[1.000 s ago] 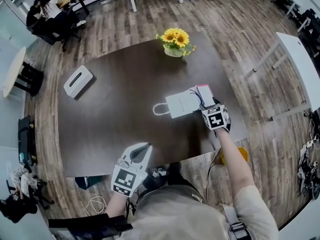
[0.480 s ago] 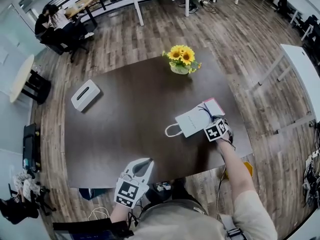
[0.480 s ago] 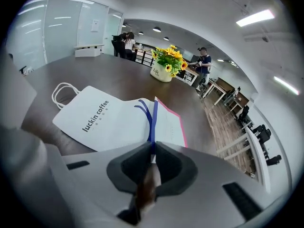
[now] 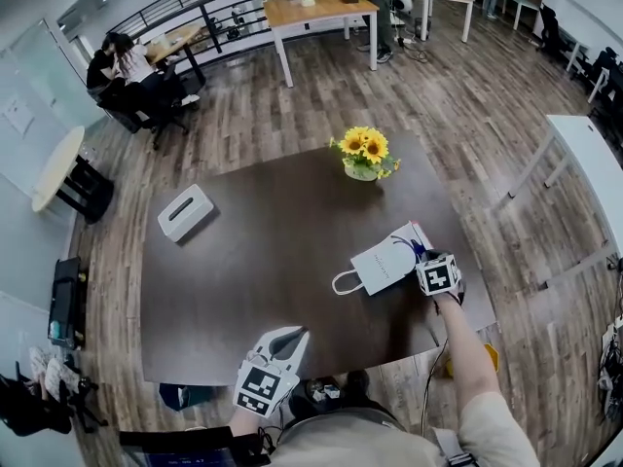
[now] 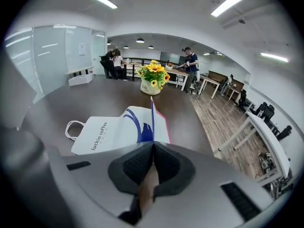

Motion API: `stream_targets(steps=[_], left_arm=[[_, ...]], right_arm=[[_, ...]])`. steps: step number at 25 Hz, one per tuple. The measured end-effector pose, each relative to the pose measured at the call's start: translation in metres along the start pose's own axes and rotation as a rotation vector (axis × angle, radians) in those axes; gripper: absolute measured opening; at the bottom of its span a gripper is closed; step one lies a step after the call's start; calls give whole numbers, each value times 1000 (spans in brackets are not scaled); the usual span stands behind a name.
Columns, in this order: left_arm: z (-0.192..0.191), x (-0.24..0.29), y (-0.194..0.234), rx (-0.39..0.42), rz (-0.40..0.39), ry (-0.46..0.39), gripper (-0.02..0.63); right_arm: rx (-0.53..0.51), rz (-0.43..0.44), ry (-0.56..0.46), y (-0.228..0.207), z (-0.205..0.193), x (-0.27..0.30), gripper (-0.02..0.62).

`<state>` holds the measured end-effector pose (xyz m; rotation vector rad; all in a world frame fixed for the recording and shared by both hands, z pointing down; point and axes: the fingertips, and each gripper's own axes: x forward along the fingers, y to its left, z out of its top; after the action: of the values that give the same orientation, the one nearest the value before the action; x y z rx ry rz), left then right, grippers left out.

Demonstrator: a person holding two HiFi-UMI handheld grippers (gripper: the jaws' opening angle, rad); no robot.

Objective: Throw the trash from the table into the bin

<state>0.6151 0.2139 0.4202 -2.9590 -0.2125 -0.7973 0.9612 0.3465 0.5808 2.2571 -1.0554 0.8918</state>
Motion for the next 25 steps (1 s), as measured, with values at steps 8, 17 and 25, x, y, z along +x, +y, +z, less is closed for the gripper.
stream_targets(steps=[8,17,25], left_arm=[[4,-34,3,-5,48,-39,14],[-18,-94,11,-17,88,-96,14],[-55,-195,40,-47,148,-171,14]], right_arm=[[73,38,-139,18,33,-55,15],[54,40,-242,60,62,-123,15],[102,100,-273,156,65,-183,15]])
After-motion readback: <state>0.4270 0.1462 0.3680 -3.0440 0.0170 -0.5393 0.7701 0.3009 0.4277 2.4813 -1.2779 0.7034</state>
